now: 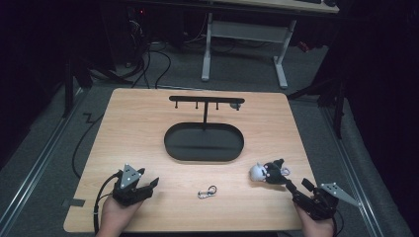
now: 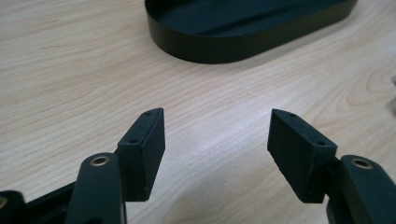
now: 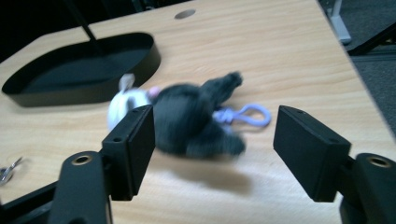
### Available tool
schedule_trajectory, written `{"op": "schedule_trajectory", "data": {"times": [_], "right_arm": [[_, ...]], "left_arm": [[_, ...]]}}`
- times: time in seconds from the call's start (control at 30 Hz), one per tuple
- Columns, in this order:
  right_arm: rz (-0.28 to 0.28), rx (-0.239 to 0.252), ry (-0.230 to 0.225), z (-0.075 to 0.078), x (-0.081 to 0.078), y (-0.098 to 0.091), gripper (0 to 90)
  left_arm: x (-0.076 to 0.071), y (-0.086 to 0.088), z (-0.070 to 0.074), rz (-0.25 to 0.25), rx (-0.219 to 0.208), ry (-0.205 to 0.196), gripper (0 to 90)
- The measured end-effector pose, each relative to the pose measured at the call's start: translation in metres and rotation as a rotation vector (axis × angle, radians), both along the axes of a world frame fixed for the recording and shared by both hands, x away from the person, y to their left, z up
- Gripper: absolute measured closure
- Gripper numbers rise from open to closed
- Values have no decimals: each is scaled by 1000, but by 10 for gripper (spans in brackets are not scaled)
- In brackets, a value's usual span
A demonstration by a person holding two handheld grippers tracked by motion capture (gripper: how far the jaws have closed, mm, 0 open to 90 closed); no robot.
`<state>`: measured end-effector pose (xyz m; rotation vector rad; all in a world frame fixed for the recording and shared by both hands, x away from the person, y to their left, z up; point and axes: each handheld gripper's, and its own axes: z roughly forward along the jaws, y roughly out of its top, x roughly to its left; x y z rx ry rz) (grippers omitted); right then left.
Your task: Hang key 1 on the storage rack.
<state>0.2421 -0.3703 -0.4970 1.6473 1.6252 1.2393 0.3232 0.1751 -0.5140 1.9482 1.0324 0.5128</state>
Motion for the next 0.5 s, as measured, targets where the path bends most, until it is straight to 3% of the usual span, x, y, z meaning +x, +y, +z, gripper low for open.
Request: {"op": "schedule_trajectory", "data": {"times": [0.17, 0.27, 0.37, 0.5], "right_arm": [[38, -38, 10, -3, 0, 10, 318], [53, -49, 4, -3, 1, 12, 315], [72, -71, 1, -3, 2, 12, 328], [91, -73, 4, -4, 3, 11, 383]], "left_arm": [[0, -4, -2, -28, 18, -3, 364], [-3, -4, -1, -84, -18, -17, 344], [-4, -1, 2, -90, -29, -16, 344], [-2, 10, 2, -54, -28, 13, 345]]}}
